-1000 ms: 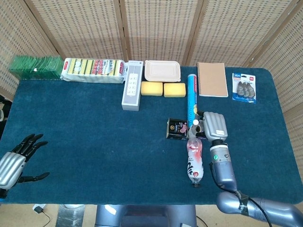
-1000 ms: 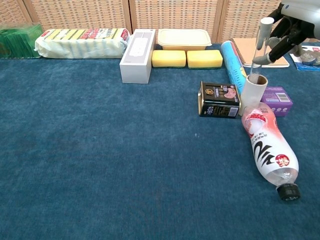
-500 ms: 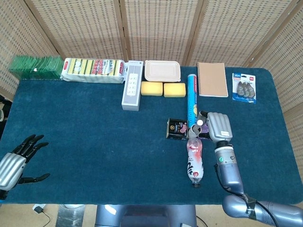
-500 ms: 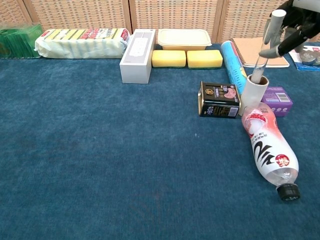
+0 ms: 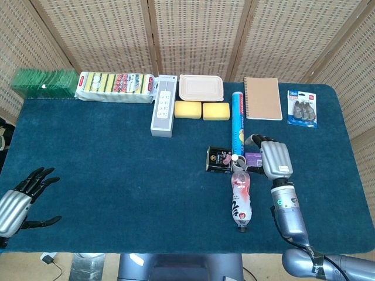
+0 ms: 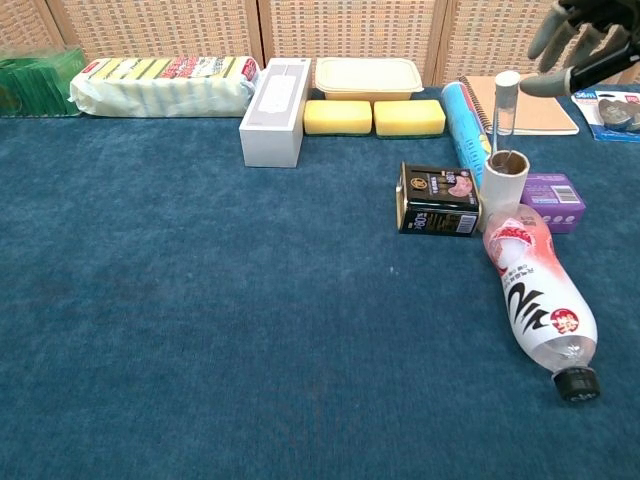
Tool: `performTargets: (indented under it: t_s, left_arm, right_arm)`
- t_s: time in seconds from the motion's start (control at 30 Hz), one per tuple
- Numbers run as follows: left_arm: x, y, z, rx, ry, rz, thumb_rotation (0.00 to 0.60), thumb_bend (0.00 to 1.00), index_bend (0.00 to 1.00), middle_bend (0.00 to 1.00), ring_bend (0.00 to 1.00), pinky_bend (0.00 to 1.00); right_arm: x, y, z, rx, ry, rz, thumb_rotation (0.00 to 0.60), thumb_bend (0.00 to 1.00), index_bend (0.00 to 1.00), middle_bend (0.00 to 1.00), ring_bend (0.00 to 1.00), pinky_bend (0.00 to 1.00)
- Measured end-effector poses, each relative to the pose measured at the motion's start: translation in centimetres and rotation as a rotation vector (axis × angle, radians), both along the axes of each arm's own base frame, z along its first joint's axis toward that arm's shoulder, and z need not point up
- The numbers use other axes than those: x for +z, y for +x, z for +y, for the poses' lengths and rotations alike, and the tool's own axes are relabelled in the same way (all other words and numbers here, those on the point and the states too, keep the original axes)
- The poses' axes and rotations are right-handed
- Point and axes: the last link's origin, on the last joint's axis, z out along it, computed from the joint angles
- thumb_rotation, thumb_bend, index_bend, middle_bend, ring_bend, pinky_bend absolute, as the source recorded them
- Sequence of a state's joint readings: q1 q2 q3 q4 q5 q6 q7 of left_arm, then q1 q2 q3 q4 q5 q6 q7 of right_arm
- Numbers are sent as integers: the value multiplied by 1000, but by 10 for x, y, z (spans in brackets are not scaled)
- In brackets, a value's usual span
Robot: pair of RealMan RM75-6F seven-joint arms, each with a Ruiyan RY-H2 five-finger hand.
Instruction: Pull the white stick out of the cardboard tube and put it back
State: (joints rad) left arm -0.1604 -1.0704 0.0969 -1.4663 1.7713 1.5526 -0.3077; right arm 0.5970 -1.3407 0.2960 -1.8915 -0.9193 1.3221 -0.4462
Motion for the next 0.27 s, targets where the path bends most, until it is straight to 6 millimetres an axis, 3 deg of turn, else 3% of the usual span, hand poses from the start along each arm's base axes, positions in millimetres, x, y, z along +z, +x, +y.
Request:
performTargets:
  t_s: [0.27]
  left_arm:
    - [0,2,-2,-18,-11,-3,463,114,159,84,31,237]
  right_arm:
    - [29,-1,10,27,-70,7,433,270,320,321,312,343]
